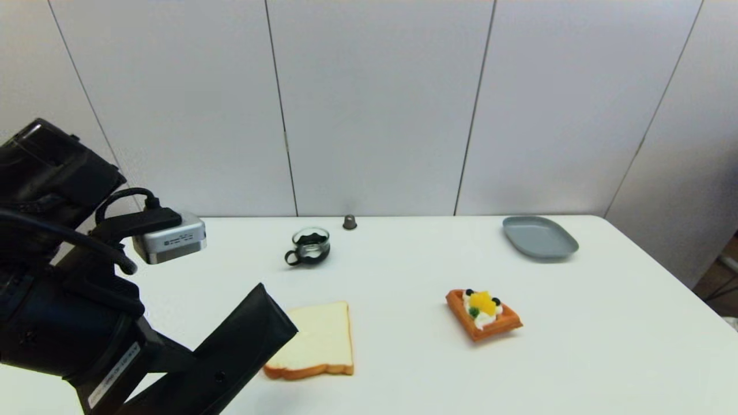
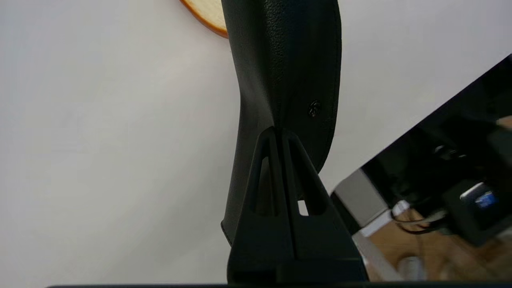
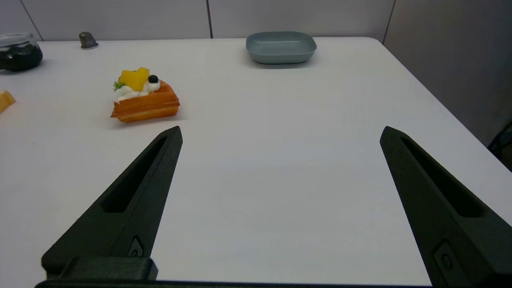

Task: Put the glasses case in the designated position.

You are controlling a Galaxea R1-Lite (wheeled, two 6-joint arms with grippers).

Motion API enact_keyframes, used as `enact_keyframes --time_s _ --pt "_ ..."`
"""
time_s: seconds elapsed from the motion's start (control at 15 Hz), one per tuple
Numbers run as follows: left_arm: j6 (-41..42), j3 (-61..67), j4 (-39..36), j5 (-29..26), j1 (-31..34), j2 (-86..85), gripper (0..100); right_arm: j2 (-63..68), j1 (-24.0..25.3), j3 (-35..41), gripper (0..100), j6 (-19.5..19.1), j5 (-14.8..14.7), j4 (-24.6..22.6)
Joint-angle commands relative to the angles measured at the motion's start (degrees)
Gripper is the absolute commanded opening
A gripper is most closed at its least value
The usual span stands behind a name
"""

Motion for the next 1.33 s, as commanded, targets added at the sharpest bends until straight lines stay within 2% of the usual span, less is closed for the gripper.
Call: enact_keyframes --time_s 0.07,0.47,1.0,1.33 --pt "-9.4 -3.4 1.5 0.0 -4.2 3.4 0 0.1 0.0 0.0 100 -0.1 0.0 0.0" --pt "-19.2 -7.0 1.3 -0.2 -6.6 7.7 0 0.1 0.0 0.0 100 0.1 0.0 0.0" --pt "-35.0 -11.9 1.4 -0.1 -13.1 14.1 0 0.1 0.0 0.0 100 0.1 0.0 0.0" --pt "-42.0 -16.6 1.1 -0.5 -17.0 18.6 0 0.1 0.0 0.0 100 -0.1 0.0 0.0"
